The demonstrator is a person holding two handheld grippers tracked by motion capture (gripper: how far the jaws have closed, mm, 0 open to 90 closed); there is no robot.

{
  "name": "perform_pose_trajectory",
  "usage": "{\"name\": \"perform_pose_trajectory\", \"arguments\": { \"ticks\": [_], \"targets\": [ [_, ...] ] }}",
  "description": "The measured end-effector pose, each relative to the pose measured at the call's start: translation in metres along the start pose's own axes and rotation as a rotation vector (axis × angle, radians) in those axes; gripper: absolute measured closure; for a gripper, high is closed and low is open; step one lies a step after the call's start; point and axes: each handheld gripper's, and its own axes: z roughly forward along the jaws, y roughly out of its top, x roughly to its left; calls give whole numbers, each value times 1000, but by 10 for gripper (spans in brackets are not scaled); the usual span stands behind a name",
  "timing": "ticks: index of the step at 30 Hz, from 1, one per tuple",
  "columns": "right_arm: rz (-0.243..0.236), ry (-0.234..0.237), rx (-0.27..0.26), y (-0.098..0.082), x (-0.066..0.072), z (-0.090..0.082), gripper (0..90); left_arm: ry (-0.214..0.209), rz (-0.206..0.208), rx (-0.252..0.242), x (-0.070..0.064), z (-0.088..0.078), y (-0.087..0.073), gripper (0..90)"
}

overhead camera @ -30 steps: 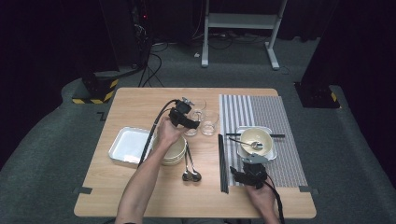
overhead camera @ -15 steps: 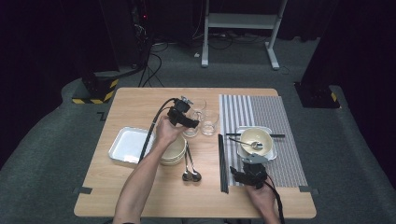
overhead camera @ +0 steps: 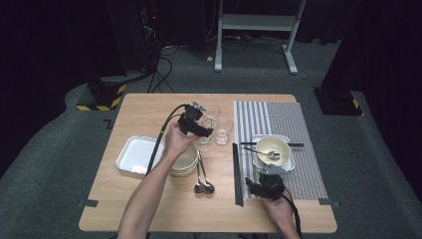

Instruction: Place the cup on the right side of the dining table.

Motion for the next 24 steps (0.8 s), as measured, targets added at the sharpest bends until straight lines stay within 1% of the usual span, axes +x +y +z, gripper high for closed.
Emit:
{"name": "perform_pose_trajectory", "arguments": {
  "ticks": [6, 7, 14, 18, 20, 24],
  "targets": [
    [2, 0, 0, 0, 0, 0, 350, -18, 4, -19, -3, -10, 2, 184],
    [-1, 4, 1, 0, 0, 0, 330, -22, 5, -22, -3, -12, 2, 184],
    [-7, 15, 4, 0, 0, 0, 309, -37, 21, -31, -8, -21, 4, 184],
    [1, 46, 11, 0, -1, -1, 293, -42, 30, -35, -9, -26, 4, 184],
    [13, 69, 14, 0, -2, -3, 286, -42, 33, -39, -10, -28, 4, 184],
    [13, 94, -7, -2, -3, -9, 267, -52, 41, -42, -12, -32, 4, 184]
  ]
}}
